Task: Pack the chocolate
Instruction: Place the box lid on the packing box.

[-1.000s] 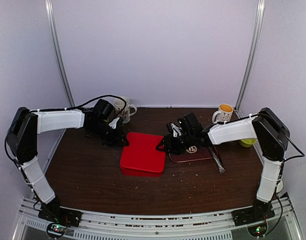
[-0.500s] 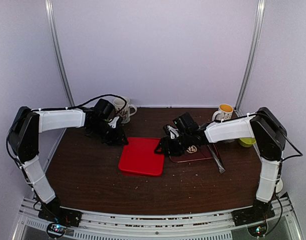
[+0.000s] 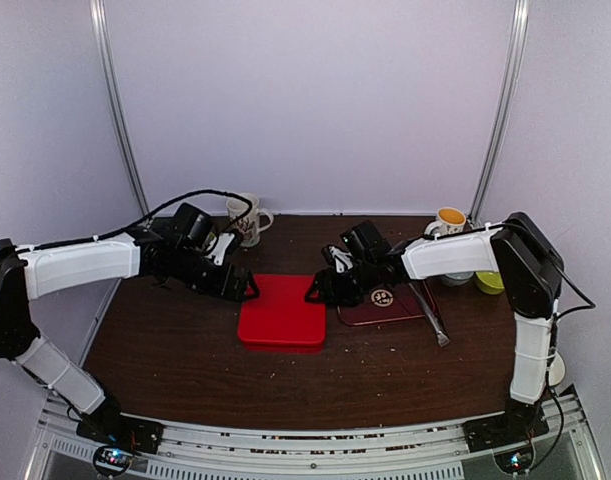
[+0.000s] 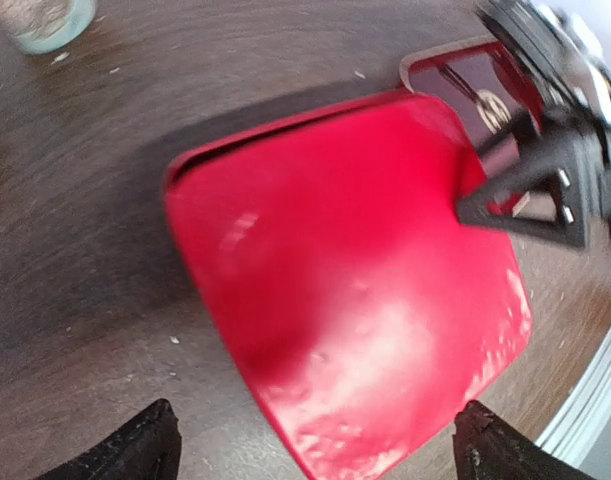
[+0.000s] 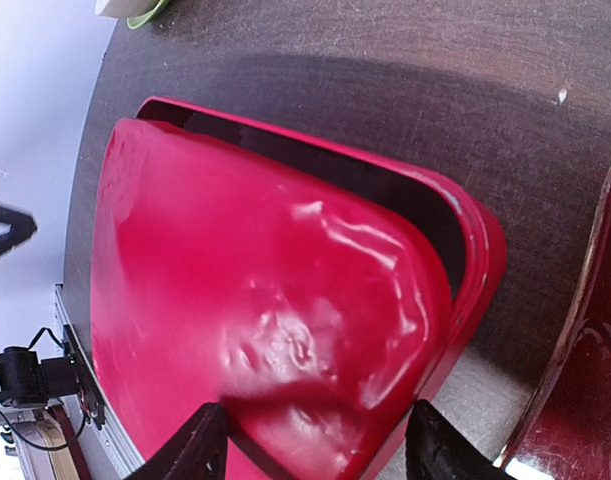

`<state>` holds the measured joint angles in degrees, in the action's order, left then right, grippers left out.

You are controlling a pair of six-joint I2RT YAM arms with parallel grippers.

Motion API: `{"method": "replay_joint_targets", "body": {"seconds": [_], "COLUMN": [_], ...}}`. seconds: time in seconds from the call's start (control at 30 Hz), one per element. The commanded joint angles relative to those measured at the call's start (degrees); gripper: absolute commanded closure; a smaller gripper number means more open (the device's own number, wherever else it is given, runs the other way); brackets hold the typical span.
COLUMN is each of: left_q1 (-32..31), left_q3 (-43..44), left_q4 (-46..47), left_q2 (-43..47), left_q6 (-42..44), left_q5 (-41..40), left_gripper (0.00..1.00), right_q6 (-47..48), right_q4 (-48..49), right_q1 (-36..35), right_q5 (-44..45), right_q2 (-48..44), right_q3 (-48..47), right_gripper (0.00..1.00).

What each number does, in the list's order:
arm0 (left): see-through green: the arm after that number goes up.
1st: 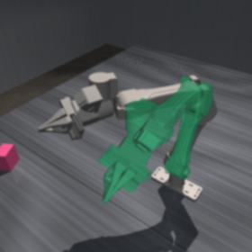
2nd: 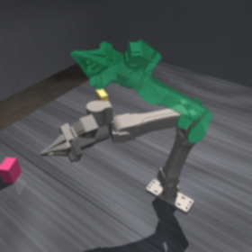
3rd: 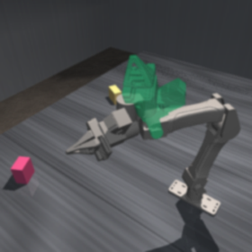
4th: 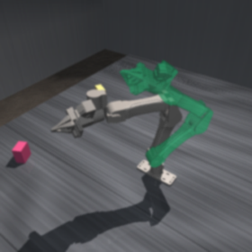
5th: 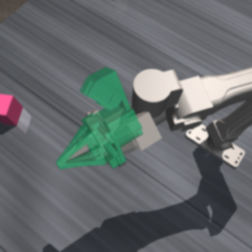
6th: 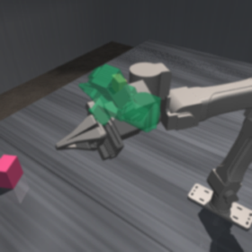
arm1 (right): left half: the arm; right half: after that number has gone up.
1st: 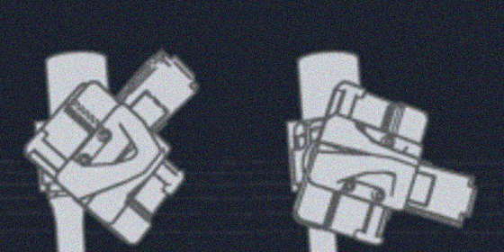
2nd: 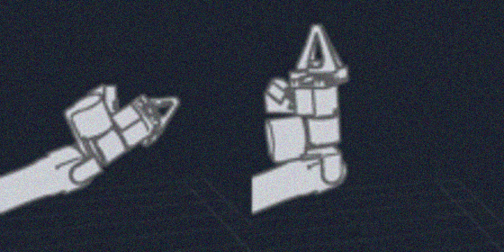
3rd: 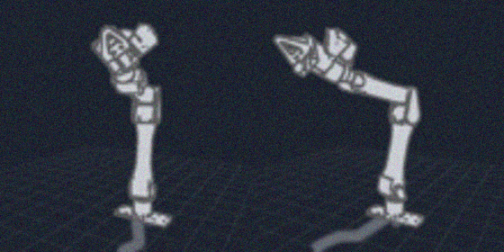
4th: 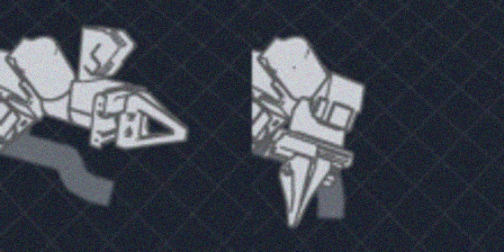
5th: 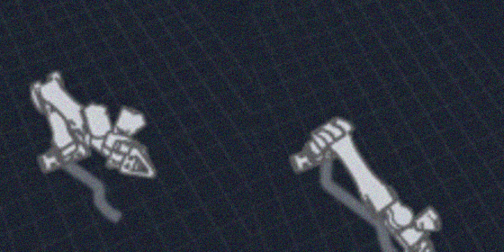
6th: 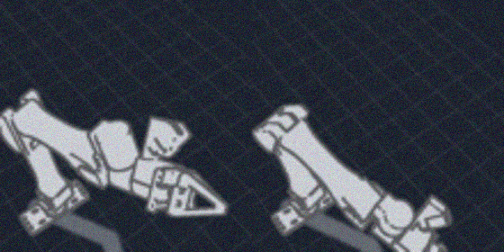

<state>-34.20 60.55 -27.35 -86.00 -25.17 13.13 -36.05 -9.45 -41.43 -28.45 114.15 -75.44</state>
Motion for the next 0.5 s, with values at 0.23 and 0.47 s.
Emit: {"method": "replay_joint_targets", "body": {"seconds": [0.23, 0.47], "left_q1": [-12.75, -15.08], "left_q3": [-9.53, -10.07], "left_q4": [8.09, 6.99], "left_q2": [4.16, 0.88], "left_q6": [15.94, 17.92], "left_q5": [-14.92, -20.4], "left_gripper": [0.02, 0.02], "right_q6": [1.51, 1.86], "right_q4": [-1.94, -2.3], "right_q1": [0.65, 0.7], "right_q5": [1.9, 2.08], "right_q2": [2.71, 2.33], "right_q3": [-2.04, -1.82], "right_gripper": [0.39, 0.39]}}
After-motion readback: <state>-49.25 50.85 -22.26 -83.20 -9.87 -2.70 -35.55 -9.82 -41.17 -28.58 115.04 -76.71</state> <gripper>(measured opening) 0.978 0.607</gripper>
